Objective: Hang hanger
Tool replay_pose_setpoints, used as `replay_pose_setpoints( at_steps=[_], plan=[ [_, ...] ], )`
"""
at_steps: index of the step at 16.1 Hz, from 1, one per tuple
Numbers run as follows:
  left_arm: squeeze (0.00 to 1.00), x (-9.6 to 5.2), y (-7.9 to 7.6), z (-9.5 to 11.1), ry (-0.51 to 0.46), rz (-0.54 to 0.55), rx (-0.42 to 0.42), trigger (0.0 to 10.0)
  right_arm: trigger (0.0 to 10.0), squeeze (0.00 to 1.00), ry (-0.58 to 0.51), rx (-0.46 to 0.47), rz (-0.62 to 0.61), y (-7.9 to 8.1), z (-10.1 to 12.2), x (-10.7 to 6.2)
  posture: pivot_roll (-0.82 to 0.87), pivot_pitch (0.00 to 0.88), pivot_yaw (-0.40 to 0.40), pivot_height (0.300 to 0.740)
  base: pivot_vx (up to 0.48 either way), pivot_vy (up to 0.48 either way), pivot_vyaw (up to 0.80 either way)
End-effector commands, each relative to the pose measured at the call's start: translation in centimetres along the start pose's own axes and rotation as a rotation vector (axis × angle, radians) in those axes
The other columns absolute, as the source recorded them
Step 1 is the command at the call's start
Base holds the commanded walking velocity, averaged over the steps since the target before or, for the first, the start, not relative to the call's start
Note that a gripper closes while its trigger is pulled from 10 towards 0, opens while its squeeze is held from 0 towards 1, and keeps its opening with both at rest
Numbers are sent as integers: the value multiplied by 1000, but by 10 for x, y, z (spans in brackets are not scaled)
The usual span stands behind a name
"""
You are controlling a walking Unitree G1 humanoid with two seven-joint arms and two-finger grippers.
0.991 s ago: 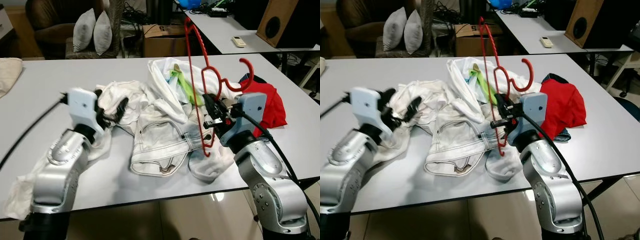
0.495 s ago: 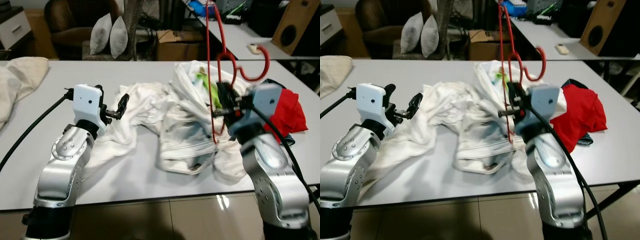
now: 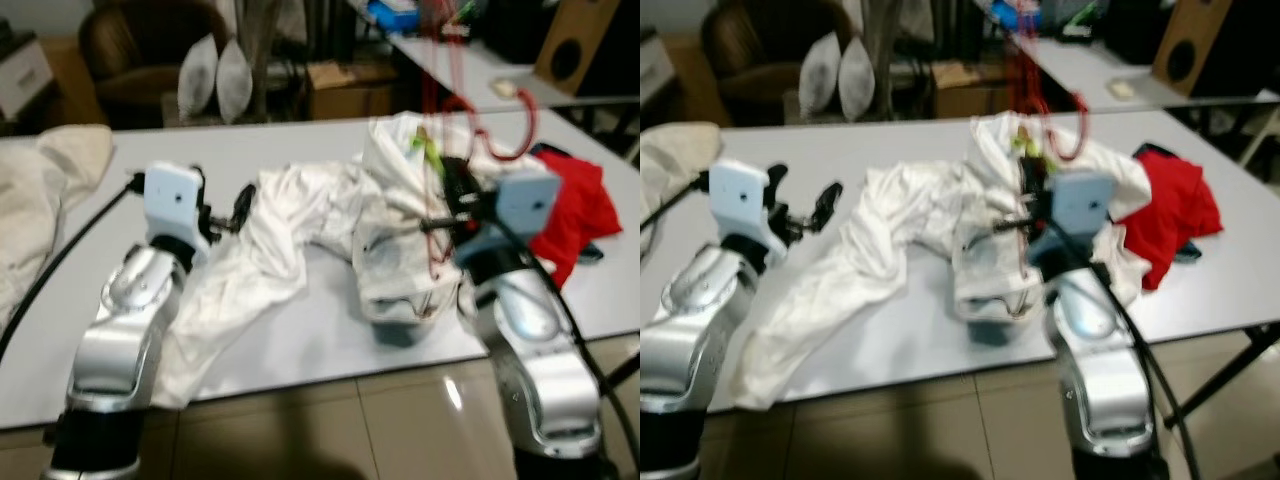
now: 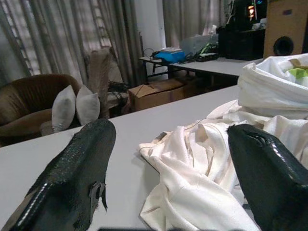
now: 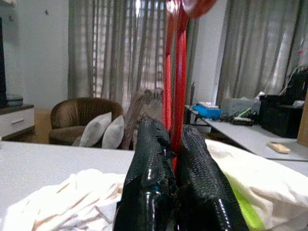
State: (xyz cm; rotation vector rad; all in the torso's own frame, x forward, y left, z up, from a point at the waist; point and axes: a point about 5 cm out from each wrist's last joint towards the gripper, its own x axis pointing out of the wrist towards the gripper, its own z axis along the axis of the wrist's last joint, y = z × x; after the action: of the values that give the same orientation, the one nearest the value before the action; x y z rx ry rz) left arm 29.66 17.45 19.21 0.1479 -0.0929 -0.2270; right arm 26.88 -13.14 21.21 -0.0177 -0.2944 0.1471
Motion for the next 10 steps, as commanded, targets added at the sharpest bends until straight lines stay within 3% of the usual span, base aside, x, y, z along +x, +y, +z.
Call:
replay_pose_setpoints(
  at_steps=[1,4,10],
  plan=[
    [0,1,-3,0,6,-8,-1,10000,10000,0,-34,-5,-34,-4,5,0,-103,0,23,740,0,322,0],
    [0,2,-3,1,4,-7,-4,10000,10000,0,7,73,51,1,2,-1,-101,0,20,740,0,316,0],
    [0,0,1,-3,17,21,-20,10000,10000,0,74,110,128,9,-9,-6,-101,0,11,740,0,307,0]
  ],
)
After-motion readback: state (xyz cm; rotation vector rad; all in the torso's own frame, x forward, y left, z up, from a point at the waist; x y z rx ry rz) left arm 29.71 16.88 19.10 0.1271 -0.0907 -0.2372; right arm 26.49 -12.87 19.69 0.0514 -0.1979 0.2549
